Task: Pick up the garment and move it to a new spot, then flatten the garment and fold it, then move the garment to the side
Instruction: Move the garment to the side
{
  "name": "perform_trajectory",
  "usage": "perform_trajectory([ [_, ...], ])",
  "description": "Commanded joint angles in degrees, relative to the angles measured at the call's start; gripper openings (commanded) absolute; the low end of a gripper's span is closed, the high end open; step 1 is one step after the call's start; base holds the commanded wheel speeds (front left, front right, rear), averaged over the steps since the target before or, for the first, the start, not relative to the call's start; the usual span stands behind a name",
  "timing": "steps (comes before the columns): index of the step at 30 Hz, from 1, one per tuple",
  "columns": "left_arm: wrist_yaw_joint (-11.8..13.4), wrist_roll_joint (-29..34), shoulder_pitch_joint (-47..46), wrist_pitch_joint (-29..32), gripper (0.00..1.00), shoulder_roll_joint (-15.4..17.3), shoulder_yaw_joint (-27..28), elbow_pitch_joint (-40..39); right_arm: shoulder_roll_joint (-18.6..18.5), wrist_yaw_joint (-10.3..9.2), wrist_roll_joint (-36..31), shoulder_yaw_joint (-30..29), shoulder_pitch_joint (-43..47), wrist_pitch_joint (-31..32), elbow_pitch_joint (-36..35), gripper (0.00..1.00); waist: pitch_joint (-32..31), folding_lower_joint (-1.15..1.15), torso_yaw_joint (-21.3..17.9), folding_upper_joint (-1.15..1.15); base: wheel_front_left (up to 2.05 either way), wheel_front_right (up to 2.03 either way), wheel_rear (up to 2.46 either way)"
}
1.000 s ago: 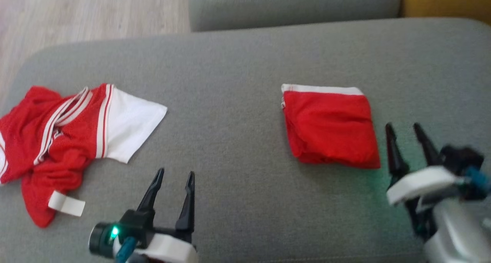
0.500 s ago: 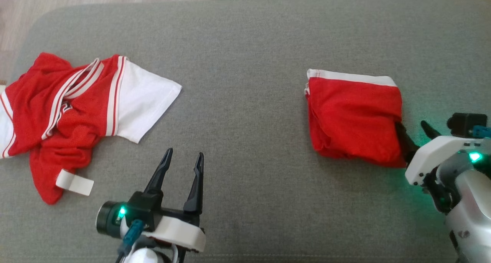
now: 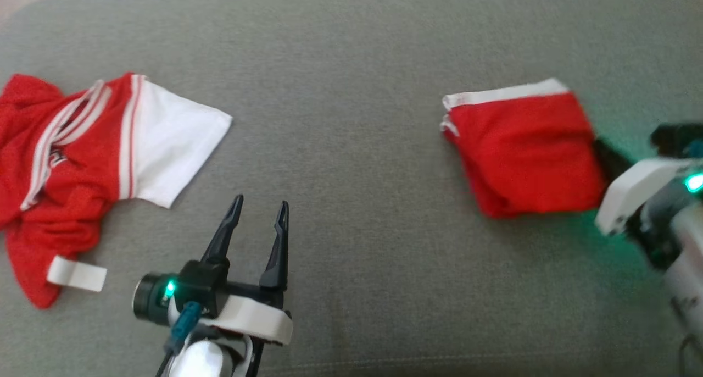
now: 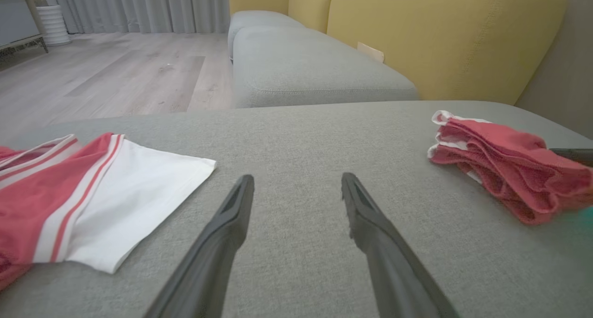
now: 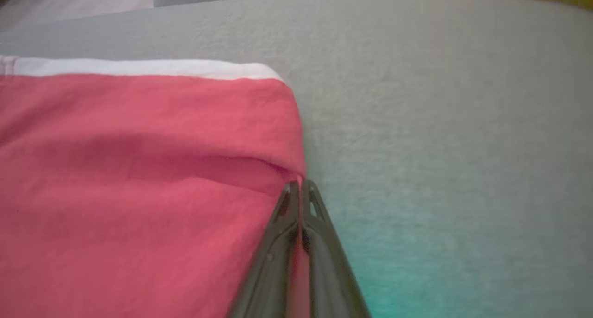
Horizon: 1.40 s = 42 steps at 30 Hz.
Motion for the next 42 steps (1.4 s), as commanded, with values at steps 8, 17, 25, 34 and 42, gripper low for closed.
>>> perform_trajectory([
  [8, -2.02, 2.48, -5.86, -0.70, 1.00, -0.28, 1.62, -3.75, -10.46, -0.05, -7.24, 0.03, -12.35, -1.85, 2.19, 0.00, 8.51, 0.00, -5.29, 0.00, 0.00, 0.00, 0.00],
  [17, -3.42, 4.32, -10.30, -0.70, 1.00, -0.28, 0.20, -6.91, -14.37, -0.05, -15.62, -7.98, -18.30, -2.24, 6.53, 0.00, 13.60, 0.00, -7.45, 0.00, 0.00, 0.00, 0.00],
  [25, -4.00, 4.90, -12.57, -0.70, 1.00, -0.17, -0.42, -8.91, -15.13, -0.05, -27.02, -18.33, -19.89, -3.54, 7.56, 0.00, 16.64, 0.00, -8.80, 0.00, 0.00, 0.00, 0.00],
  [34, -4.35, 5.09, -13.28, -0.70, 1.00, 0.19, -0.79, -8.47, -12.57, -0.05, -41.68, -31.38, -18.41, -2.00, 1.47, 1.00, 17.59, 0.00, -8.33, 0.00, 0.00, 0.00, 0.00],
  [42, -3.52, 4.39, -12.38, -0.70, 1.00, 0.09, -0.67, -7.31, -3.39, -0.05, -52.10, -41.24, -10.63, -0.67, -8.02, 1.00, 12.82, 0.00, -6.53, 0.00, 0.00, 0.00, 0.00],
])
